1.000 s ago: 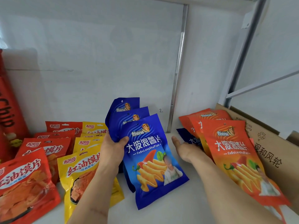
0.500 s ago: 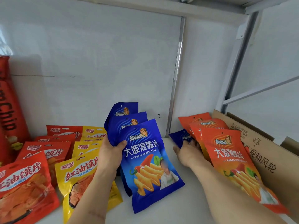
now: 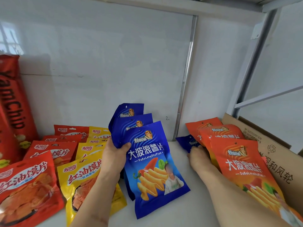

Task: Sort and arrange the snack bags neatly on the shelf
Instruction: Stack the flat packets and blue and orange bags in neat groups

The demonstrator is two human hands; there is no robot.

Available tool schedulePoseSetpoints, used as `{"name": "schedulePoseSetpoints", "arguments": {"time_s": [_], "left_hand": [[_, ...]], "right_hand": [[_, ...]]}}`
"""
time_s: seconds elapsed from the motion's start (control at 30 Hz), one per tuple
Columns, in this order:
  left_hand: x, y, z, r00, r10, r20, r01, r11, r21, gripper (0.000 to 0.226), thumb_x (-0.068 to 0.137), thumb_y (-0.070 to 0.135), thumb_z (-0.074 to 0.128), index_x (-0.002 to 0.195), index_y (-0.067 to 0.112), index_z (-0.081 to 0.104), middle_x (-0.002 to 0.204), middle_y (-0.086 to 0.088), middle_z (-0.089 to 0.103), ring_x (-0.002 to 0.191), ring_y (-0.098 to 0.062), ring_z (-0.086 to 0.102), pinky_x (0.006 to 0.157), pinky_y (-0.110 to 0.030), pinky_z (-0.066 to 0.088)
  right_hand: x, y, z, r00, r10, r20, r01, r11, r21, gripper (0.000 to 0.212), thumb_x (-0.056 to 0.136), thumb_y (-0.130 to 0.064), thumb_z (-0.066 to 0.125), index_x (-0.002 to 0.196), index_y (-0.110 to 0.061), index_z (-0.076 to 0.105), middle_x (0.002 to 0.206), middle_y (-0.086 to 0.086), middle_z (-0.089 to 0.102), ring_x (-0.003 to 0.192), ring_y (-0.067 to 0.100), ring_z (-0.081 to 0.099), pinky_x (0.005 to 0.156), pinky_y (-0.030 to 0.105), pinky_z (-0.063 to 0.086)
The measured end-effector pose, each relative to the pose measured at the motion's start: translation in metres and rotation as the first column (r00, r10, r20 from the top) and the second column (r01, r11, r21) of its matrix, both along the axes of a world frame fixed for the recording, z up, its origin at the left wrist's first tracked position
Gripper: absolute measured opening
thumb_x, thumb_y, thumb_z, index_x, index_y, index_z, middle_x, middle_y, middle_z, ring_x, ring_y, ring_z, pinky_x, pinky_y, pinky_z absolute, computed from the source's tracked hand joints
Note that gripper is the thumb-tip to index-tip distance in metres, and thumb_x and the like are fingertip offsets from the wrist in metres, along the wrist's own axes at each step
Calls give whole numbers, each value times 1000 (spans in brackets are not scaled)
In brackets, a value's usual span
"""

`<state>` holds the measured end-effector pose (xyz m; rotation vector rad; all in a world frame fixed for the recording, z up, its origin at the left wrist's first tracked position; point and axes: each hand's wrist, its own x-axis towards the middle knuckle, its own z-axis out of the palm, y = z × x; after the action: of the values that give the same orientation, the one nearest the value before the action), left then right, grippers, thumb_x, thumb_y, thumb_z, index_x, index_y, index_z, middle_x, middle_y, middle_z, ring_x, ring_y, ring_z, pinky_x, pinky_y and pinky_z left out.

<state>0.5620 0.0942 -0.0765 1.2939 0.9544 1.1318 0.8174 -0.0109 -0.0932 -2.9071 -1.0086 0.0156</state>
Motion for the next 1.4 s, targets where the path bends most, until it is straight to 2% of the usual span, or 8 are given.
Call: {"name": "schedulePoseSetpoints", "arguments": {"time_s": [0.17,0.37,0.6,0.73,0.93,1.1,1.27,1.4], "left_hand": [[0,1,0,1000,5,-17,-5,1000,13,48,89,31,73,130,21,51,113,1,69,89,-14,70,53,-23,55],[-1,3,1,999,22,-36,-21,1000,23,47,89,31,73,128,21,50,114,1,69,89,-14,70,54,-24,54],[-3,4,1,999,32,-35,-31,999,37,49,89,32,73,131,21,50,116,1,69,92,-15,70,57,-25,55],[-5,5,2,998,53,-31,-51,998,41,48,90,31,72,131,21,50,112,3,68,86,-10,69,51,-20,51],[-6,7,1,997,67,-37,-65,997,48,49,89,33,72,132,21,50,113,3,68,86,-9,68,49,-18,50],[-6,4,4,998,61,-23,-60,998,36,48,89,33,72,130,22,49,112,3,66,84,-10,68,46,-17,50],[-15,7,9,996,66,64,-65,998,-15,43,89,28,74,126,21,54,109,1,71,90,-18,72,57,-28,56],[-21,10,11,992,73,105,-70,997,-28,37,89,24,74,122,20,57,106,0,73,89,-21,73,62,-32,57]], "right_hand": [[3,-4,-5,991,77,111,-84,995,56,38,97,-12,53,134,-9,52,134,11,55,119,24,56,98,26,42],[-14,-3,9,964,249,-91,-187,882,433,22,95,-15,59,115,-10,67,119,9,66,107,27,60,78,26,41],[-36,-1,39,780,434,-451,-37,751,659,22,87,-26,73,89,-4,69,79,13,67,68,19,58,61,34,46],[-38,-4,41,632,547,-549,-41,731,681,16,91,-21,69,107,-17,70,100,3,72,83,10,66,68,24,54],[-29,-16,33,942,298,-156,-218,893,393,51,94,-39,61,141,-21,48,139,7,48,126,26,46,101,36,42],[-35,-20,34,971,172,-167,-137,970,202,61,97,-52,50,143,-15,39,146,13,42,135,32,38,110,39,31],[-32,-15,24,921,293,-257,-194,916,350,53,93,-54,54,130,-16,57,129,10,59,112,27,59,91,34,47],[-34,-16,25,897,305,-321,-175,911,374,60,97,-52,50,139,-11,48,137,10,57,118,26,58,95,34,46]]}}
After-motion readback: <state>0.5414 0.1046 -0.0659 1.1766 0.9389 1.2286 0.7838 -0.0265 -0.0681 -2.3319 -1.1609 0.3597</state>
